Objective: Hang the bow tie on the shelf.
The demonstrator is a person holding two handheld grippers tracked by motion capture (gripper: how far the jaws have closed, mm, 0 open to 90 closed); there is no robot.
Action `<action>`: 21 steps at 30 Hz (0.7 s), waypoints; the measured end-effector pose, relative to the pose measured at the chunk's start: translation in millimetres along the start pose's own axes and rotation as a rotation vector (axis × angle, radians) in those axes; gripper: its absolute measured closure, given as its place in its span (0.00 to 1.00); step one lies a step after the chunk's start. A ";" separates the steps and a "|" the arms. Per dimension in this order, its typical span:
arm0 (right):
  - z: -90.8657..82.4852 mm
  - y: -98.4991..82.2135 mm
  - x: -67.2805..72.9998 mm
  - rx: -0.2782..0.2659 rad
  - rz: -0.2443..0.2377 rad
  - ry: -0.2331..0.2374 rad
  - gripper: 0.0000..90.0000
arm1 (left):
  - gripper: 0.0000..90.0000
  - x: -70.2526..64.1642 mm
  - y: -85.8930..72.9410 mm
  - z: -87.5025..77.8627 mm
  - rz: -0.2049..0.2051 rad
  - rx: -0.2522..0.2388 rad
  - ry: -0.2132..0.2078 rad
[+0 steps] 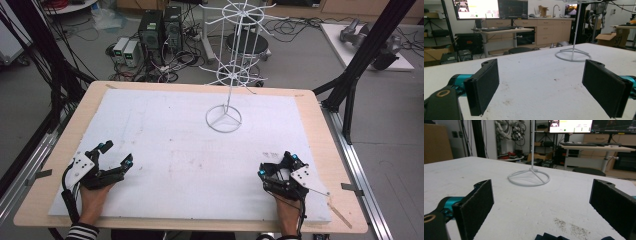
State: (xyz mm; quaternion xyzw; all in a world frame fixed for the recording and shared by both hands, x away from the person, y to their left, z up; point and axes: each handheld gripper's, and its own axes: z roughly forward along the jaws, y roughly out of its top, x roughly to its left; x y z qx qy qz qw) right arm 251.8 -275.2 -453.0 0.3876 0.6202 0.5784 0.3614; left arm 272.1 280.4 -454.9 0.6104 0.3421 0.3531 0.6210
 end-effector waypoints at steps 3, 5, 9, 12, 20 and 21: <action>-0.4 0.0 -0.6 -0.001 0.009 0.011 0.05 | 0.16 0.1 0.0 0.2 -0.001 0.001 -0.001; -0.1 0.3 -0.9 0.000 0.006 0.013 0.05 | 0.16 0.2 0.1 0.2 -0.002 0.003 0.000; -2.7 10.1 -2.5 0.000 -0.006 0.036 0.05 | 0.16 0.3 0.0 0.2 -0.003 0.003 0.001; -5.0 17.0 -4.1 -0.001 -0.012 0.029 0.05 | 0.16 0.2 0.0 0.3 -0.005 0.000 0.001; -7.9 43.3 -17.9 0.061 -0.020 0.019 0.05 | 0.16 0.1 0.0 0.2 -0.003 0.002 0.002; -7.9 45.6 -18.8 0.081 -0.020 0.017 0.05 | 0.16 0.1 -0.1 0.2 -0.003 0.001 0.002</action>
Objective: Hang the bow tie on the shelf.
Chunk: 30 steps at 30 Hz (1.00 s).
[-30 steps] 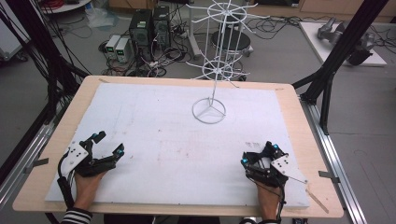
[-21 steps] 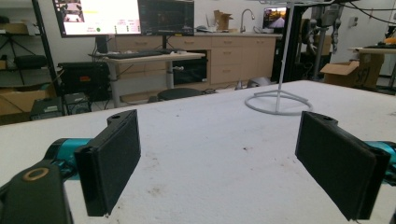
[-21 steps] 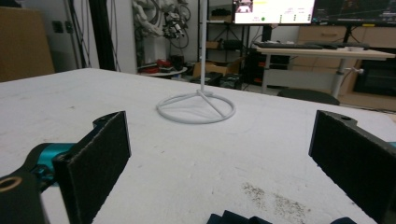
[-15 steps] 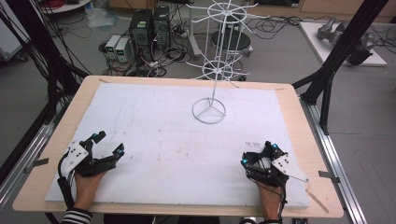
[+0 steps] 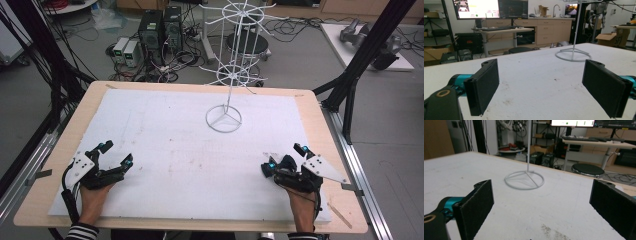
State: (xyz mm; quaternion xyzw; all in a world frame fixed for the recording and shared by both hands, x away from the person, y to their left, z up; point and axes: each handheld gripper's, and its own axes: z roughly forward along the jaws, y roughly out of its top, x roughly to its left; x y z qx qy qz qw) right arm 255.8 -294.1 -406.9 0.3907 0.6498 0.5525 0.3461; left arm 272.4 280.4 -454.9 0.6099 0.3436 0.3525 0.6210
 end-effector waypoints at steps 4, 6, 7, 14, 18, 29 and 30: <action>-0.6 5.8 -3.9 0.047 -0.014 -0.006 0.05 | 0.16 0.0 0.0 0.0 0.000 0.000 0.000; -2.0 9.9 -10.3 0.107 -0.019 -0.026 0.05 | 0.16 -0.1 0.0 -0.1 0.001 -0.001 0.001; -2.0 9.9 -10.3 0.107 -0.019 -0.026 0.05 | 0.16 -0.2 -0.1 0.0 -0.001 -0.003 0.001; -5.8 17.2 -24.5 0.253 -0.018 -0.052 0.06 | 0.16 -0.2 0.0 -0.1 0.001 0.000 0.003; -3.5 18.0 -32.0 0.342 -0.009 -0.057 0.06 | 0.16 -0.5 0.0 -0.2 0.002 0.001 0.003; 12.2 14.9 -43.4 0.560 0.020 -0.031 0.13 | 0.16 -0.9 -0.1 0.1 0.004 -0.001 0.007; 13.2 15.3 -43.7 0.579 0.007 -0.022 0.17 | 0.16 -0.9 0.0 0.0 0.004 0.000 0.006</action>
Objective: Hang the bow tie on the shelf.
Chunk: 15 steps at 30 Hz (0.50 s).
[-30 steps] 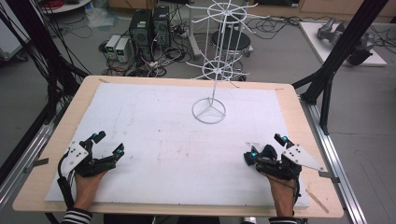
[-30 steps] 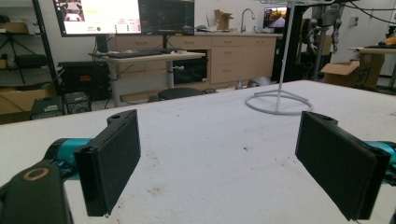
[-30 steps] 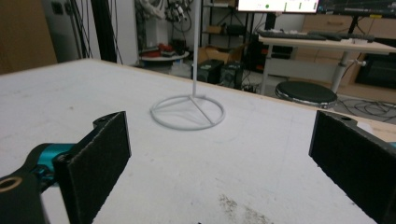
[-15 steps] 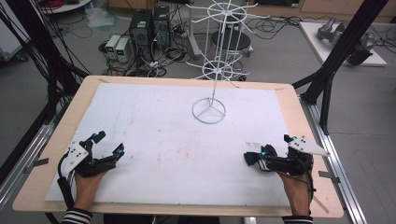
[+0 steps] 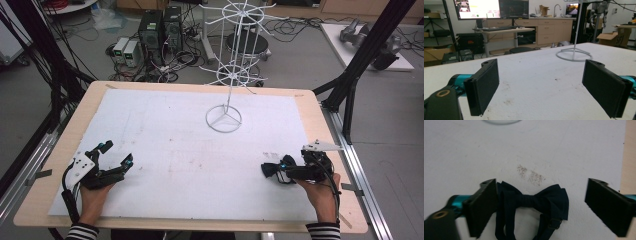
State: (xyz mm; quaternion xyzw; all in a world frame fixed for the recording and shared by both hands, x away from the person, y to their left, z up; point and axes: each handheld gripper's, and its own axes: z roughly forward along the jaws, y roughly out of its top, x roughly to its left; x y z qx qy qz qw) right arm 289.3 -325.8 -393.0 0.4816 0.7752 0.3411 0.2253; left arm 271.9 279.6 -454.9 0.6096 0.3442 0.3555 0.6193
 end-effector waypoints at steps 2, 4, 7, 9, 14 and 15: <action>0.9 1.1 0.0 0.017 -0.007 0.004 0.18 | 0.16 -0.1 -0.1 0.1 0.001 -0.001 0.001; 1.6 1.9 -1.0 0.035 -0.013 0.008 0.20 | 0.16 -0.1 0.0 0.1 0.001 -0.001 0.000; 2.9 1.8 -2.4 0.065 -0.009 0.002 0.26 | 0.16 0.0 -0.1 0.1 0.000 -0.001 0.001; 4.6 1.7 -2.7 0.095 0.003 -0.017 0.28 | 0.16 0.0 0.0 0.0 0.000 0.000 0.000; 7.6 0.5 -3.7 0.147 -0.016 -0.022 0.36 | 0.16 0.0 0.0 0.0 0.000 0.000 0.000; 8.6 0.0 -4.3 0.163 -0.013 -0.025 0.36 | 0.16 0.1 0.0 0.0 0.000 0.000 0.000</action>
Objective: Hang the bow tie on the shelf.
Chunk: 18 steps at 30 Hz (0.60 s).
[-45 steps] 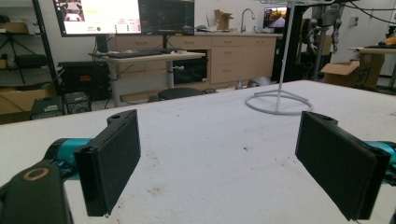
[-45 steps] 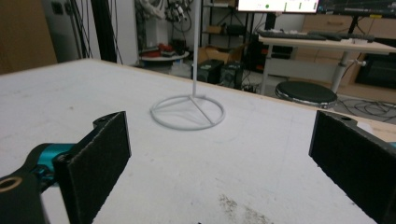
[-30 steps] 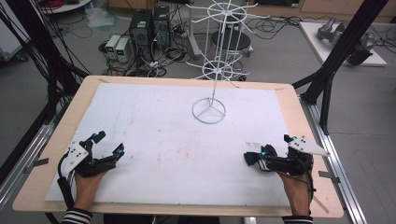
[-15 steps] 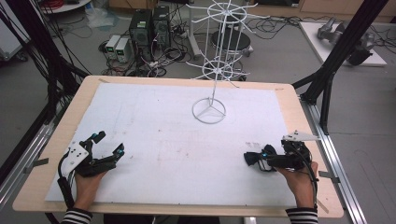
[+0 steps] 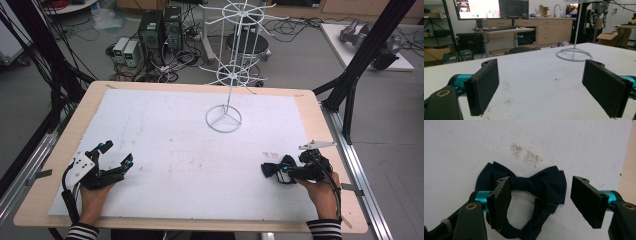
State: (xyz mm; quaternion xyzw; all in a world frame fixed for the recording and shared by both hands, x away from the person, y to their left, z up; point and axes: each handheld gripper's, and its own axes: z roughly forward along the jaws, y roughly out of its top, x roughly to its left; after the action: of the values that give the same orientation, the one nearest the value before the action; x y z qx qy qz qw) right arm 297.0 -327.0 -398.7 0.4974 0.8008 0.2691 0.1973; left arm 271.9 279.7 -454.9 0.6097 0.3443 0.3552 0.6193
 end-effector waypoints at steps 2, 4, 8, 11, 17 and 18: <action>0.9 -0.4 -1.0 0.015 0.009 0.000 0.39 | 0.16 0.1 0.0 -0.1 0.001 0.001 0.000; 1.9 -0.5 -1.5 0.029 0.009 -0.001 0.41 | 0.16 0.1 0.0 0.0 0.001 0.000 0.000; 5.5 -0.1 -0.4 0.059 0.004 -0.003 0.46 | 0.16 -0.1 0.0 0.1 0.001 -0.001 0.000; 9.4 0.5 0.4 0.080 0.003 -0.008 0.49 | 0.16 -0.1 -0.1 0.1 0.001 -0.001 0.001; 12.6 0.0 1.3 0.110 -0.004 -0.012 0.52 | 0.16 -0.2 0.0 0.1 0.001 -0.002 0.001; 12.6 0.0 1.3 0.110 -0.004 -0.012 0.52 | 0.16 -0.2 0.0 0.0 0.001 -0.002 0.001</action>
State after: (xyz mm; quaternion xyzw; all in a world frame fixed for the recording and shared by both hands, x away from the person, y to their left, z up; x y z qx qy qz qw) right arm 303.8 -322.9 -408.5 0.5073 0.8142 0.2216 0.1750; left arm 271.8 279.5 -455.0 0.6092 0.3439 0.3562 0.6194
